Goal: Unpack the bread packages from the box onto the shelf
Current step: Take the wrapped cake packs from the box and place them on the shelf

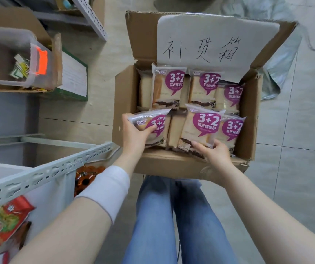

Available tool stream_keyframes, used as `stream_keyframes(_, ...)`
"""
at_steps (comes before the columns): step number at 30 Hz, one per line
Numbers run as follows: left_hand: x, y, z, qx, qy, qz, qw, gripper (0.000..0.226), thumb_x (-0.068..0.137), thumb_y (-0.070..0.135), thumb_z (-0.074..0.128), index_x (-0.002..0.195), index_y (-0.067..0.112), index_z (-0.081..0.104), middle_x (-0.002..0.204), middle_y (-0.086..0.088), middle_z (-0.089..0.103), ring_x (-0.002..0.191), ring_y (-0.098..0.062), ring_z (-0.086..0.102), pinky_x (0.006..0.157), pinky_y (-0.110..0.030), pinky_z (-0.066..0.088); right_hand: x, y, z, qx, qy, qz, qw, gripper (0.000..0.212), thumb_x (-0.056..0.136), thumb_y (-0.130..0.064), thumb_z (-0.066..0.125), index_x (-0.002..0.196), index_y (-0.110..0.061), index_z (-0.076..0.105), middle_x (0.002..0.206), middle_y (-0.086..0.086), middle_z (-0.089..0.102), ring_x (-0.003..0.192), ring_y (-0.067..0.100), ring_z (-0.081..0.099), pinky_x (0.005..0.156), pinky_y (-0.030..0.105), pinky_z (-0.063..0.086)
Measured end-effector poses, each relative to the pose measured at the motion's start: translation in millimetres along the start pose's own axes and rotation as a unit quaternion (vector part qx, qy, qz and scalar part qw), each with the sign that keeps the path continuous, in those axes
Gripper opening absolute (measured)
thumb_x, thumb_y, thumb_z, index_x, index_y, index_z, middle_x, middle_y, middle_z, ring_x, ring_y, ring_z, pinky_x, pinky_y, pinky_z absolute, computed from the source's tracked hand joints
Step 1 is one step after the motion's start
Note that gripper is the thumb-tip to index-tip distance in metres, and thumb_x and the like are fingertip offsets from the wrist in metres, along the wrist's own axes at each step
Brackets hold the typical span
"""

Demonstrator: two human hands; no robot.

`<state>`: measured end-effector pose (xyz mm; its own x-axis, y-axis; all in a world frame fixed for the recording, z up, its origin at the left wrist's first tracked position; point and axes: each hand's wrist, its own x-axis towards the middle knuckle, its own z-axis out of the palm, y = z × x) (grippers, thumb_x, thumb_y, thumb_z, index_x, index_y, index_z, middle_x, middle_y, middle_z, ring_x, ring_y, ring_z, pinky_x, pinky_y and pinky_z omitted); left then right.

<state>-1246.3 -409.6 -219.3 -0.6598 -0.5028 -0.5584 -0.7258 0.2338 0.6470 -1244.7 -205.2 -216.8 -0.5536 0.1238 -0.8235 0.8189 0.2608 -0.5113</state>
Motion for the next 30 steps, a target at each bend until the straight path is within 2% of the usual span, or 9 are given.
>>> stream_keyframes(3, -26, 10, -25, -0.064, 0.022, 0.025, 0.997, 0.054, 0.068, 0.01, 0.081, 0.106, 0.015, 0.042, 0.094, 0.008, 0.054, 0.078, 0.006, 0.053, 0.064, -0.002, 0.045, -32, -6, -26, 0.038, -0.033, -0.024, 0.998, 0.03, 0.084, -0.01, 0.066, 0.109, -0.013, 0.049, 0.089, -0.004, 0.057, 0.068, -0.002, 0.049, 0.04, 0.004, 0.041)
stream_keyframes(8, -109, 38, -92, -0.174, 0.095, 0.055, 0.979, 0.058, 0.069, 0.017, 0.08, 0.119, 0.01, 0.05, 0.106, 0.003, 0.058, 0.096, -0.009, 0.056, 0.061, -0.002, 0.046, -102, -9, -51, -0.005, -0.086, -0.095, 0.992, 0.052, 0.078, -0.011, 0.071, 0.125, -0.008, 0.05, 0.1, 0.0, 0.062, 0.08, 0.013, 0.063, 0.055, 0.02, 0.057)
stream_keyframes(10, -154, 50, -129, -0.224, 0.119, 0.082, 0.964, 0.053, 0.071, 0.015, 0.078, 0.117, 0.009, 0.053, 0.105, 0.001, 0.061, 0.096, -0.011, 0.059, 0.063, -0.004, 0.049, -141, -18, -58, -0.031, -0.12, -0.14, 0.982, 0.041, 0.078, -0.013, 0.071, 0.116, -0.01, 0.055, 0.104, 0.004, 0.065, 0.082, 0.015, 0.064, 0.054, 0.019, 0.056)
stream_keyframes(13, -224, 65, -189, -0.27, 0.16, 0.124, 0.941, 0.042, 0.069, 0.014, 0.08, 0.104, 0.015, 0.058, 0.103, -0.002, 0.067, 0.098, -0.019, 0.064, 0.082, -0.029, 0.055, -207, -34, -59, -0.067, -0.163, -0.214, 0.961, 0.024, 0.081, -0.01, 0.069, 0.103, -0.01, 0.059, 0.088, -0.002, 0.064, 0.074, 0.006, 0.059, 0.042, 0.007, 0.044)
stream_keyframes(16, -295, 76, -255, -0.293, 0.207, 0.158, 0.92, 0.036, 0.068, 0.016, 0.079, 0.098, 0.019, 0.059, 0.093, 0.005, 0.068, 0.094, -0.018, 0.065, 0.08, -0.031, 0.054, -272, -57, -49, -0.106, -0.202, -0.26, 0.938, 0.022, 0.077, -0.011, 0.072, 0.097, -0.012, 0.062, 0.095, 0.006, 0.069, 0.08, 0.017, 0.067, 0.052, 0.017, 0.053)
stream_keyframes(20, -376, 71, -347, -0.28, 0.292, 0.199, 0.892, 0.032, 0.066, 0.024, 0.08, 0.091, 0.025, 0.06, 0.089, 0.009, 0.068, 0.084, -0.009, 0.067, 0.076, -0.03, 0.056, -353, -86, -16, -0.142, -0.26, -0.32, 0.9, 0.027, 0.077, -0.009, 0.071, 0.102, -0.007, 0.063, 0.095, 0.008, 0.071, 0.076, 0.018, 0.069, 0.057, 0.023, 0.057)
stream_keyframes(23, -418, 50, -415, -0.279, 0.345, 0.215, 0.87, 0.032, 0.063, 0.029, 0.077, 0.088, 0.026, 0.058, 0.085, 0.012, 0.066, 0.075, 0.002, 0.066, 0.067, -0.02, 0.056, -408, -97, 23, -0.157, -0.306, -0.366, 0.864, 0.025, 0.077, -0.007, 0.071, 0.1, -0.005, 0.064, 0.089, 0.006, 0.072, 0.069, 0.012, 0.069, 0.055, 0.02, 0.055)
stream_keyframes(26, -447, 15, -477, -0.273, 0.425, 0.2, 0.84, 0.029, 0.067, 0.025, 0.079, 0.085, 0.026, 0.057, 0.084, 0.012, 0.065, 0.078, -0.003, 0.064, 0.07, -0.022, 0.054, -461, -101, 76, -0.179, -0.351, -0.404, 0.826, 0.018, 0.076, -0.01, 0.071, 0.093, -0.01, 0.065, 0.081, 0.0, 0.074, 0.067, 0.013, 0.07, 0.059, 0.026, 0.057)
stream_keyframes(30, -466, -42, -554, -0.284, 0.482, 0.174, 0.81, 0.029, 0.07, 0.023, 0.078, 0.092, 0.019, 0.059, 0.089, 0.009, 0.067, 0.083, -0.007, 0.065, 0.075, -0.025, 0.053, -522, -100, 164, -0.17, -0.415, -0.436, 0.78, 0.01, 0.078, -0.006, 0.068, 0.086, -0.011, 0.066, 0.072, -0.003, 0.074, 0.063, 0.01, 0.07, 0.051, 0.018, 0.054)
